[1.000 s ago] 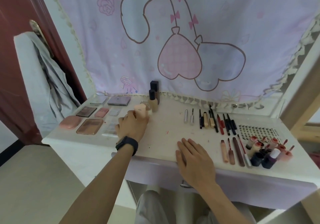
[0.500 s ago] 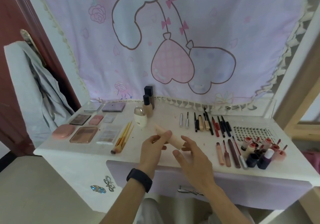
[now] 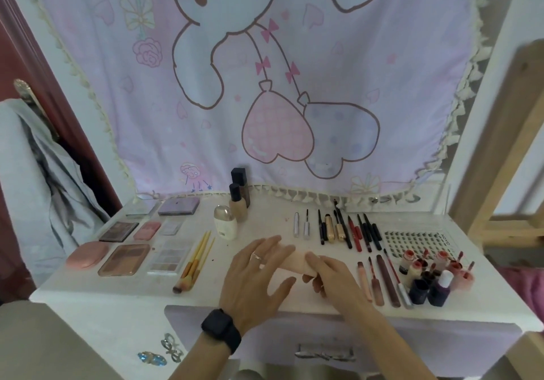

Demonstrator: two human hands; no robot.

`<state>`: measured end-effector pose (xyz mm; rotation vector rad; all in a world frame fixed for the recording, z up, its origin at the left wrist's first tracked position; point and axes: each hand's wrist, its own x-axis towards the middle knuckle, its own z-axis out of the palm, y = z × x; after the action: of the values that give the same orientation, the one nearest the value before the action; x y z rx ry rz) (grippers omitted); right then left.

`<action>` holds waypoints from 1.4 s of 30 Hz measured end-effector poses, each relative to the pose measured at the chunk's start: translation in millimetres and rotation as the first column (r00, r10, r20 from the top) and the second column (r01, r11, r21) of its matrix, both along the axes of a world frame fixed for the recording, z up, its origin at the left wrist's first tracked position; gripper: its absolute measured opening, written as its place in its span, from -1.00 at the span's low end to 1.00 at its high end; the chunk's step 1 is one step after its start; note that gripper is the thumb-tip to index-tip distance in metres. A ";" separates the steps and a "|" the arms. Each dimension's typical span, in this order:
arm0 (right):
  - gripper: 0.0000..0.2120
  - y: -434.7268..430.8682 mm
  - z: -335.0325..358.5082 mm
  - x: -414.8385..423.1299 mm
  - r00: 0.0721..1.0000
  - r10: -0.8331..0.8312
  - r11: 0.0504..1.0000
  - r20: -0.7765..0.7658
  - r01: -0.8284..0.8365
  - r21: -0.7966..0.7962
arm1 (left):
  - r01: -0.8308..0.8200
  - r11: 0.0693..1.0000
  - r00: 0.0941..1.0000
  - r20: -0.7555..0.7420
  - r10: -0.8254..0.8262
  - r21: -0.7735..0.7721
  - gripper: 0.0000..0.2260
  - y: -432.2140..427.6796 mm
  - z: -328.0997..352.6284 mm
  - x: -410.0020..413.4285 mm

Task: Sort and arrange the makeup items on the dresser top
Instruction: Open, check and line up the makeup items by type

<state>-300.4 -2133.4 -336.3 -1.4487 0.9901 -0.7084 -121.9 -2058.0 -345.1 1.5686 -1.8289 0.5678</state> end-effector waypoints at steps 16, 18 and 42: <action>-0.82 8.5 -9.6 -5.7 0.999 0.011 0.951 -0.048 -0.025 -0.309 | 0.112 0.950 0.964 -0.264 -0.033 0.291 -0.60 -14.1 -9.9 9.7; -0.85 9.7 -8.7 -5.2 0.999 0.014 0.950 -0.046 -0.027 -0.310 | 0.091 0.952 0.963 -0.268 -0.010 0.293 -0.60 -13.6 -8.9 10.7; -0.67 9.7 -20.2 -10.2 0.992 -0.111 0.969 0.054 0.120 -0.216 | 0.047 0.947 0.787 -0.596 0.160 0.317 -0.72 -16.2 -11.4 17.7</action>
<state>-310.6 -2123.7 -356.5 -1.5689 0.9940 -0.9540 -104.1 -2074.1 -356.5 1.7510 -1.3994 -0.2349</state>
